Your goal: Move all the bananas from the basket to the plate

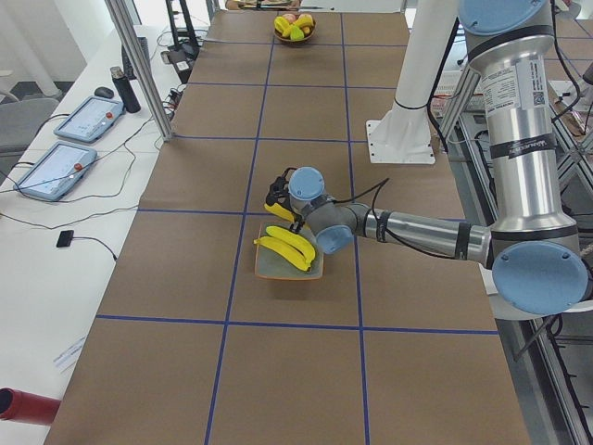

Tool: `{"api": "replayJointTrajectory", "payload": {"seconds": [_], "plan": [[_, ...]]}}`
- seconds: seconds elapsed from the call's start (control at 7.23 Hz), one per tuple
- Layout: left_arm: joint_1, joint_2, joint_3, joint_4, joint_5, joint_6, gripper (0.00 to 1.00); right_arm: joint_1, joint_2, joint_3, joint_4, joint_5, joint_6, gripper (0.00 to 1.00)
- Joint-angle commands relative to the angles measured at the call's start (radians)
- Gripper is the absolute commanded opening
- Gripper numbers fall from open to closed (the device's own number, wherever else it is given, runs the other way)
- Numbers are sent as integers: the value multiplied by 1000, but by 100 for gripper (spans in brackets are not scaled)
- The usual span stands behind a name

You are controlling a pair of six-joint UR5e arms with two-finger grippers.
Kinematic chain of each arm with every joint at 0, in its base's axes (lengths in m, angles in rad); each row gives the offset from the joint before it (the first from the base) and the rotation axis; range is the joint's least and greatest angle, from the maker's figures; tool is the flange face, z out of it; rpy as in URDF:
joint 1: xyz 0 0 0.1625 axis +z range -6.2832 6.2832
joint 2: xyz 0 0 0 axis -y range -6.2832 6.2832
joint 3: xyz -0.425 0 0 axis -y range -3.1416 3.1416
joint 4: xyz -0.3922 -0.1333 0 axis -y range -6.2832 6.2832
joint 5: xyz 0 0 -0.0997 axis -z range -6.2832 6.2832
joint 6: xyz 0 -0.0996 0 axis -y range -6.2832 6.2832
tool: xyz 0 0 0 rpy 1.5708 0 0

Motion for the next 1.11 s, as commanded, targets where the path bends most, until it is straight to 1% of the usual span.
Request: {"api": "replayJointTrajectory", "payload": {"seconds": [0.0,0.14,0.41,0.69,0.83,0.97], "plan": [[14,6,4,5,6,20,0,0,0,0,1,0,6,100],[-1,18,25,6,6,79,0,0,0,0,3,0,7,100],[-41,18,70,6,4,138,0,-2,0,0,3,0,10,100],[-46,17,70,6,4,140,0,-2,0,0,4,0,10,100],[-46,15,71,6,3,140,8,0,0,0,4,0,10,100],[-43,9,79,6,0,138,38,-2,0,0,4,0,10,100]]}}
